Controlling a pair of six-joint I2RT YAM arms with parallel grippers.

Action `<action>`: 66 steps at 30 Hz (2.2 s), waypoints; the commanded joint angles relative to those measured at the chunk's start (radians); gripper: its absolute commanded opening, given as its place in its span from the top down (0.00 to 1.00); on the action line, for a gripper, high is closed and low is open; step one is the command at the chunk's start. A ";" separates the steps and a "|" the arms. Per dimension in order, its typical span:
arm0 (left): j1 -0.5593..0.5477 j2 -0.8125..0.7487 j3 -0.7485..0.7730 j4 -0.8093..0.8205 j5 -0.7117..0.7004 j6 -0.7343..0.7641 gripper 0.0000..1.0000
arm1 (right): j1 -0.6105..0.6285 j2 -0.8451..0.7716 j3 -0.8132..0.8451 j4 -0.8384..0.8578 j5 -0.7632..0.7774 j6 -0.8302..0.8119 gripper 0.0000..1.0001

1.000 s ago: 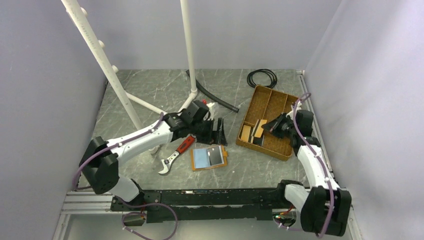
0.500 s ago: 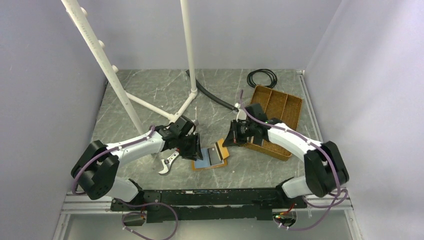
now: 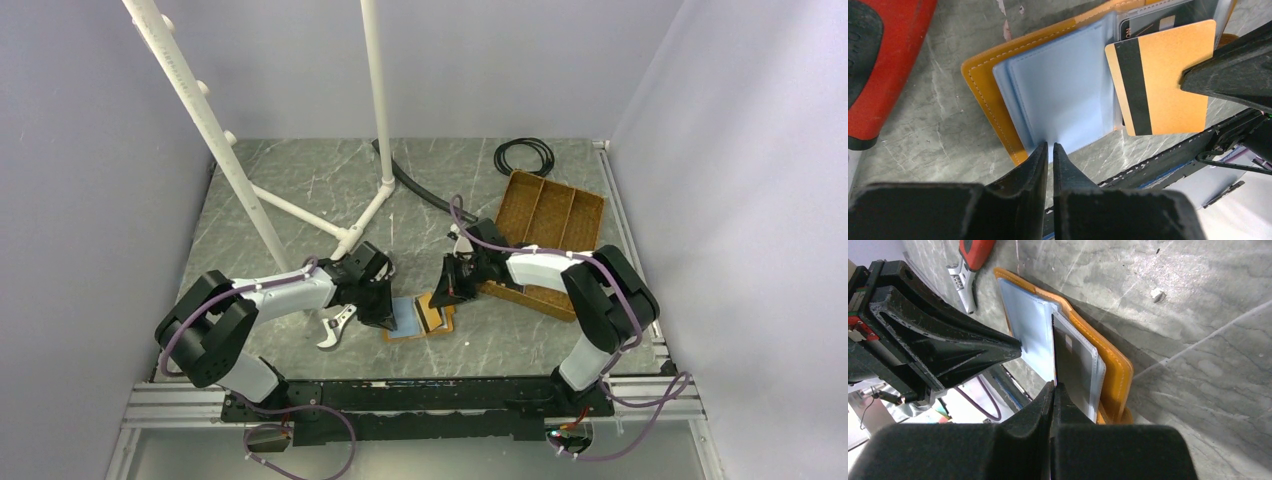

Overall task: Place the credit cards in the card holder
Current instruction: Insert the credit card into the card holder.

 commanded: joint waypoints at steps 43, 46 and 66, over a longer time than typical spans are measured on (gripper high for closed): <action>0.137 0.058 0.031 -0.031 -0.034 0.089 0.88 | 0.001 0.207 0.064 0.255 -0.209 -0.219 1.00; 0.138 0.059 0.038 -0.049 -0.061 0.101 0.91 | 0.001 0.218 0.086 0.247 -0.210 -0.223 1.00; 0.137 0.085 0.040 -0.015 -0.045 0.113 0.93 | 0.013 0.246 0.016 0.467 -0.185 -0.037 1.00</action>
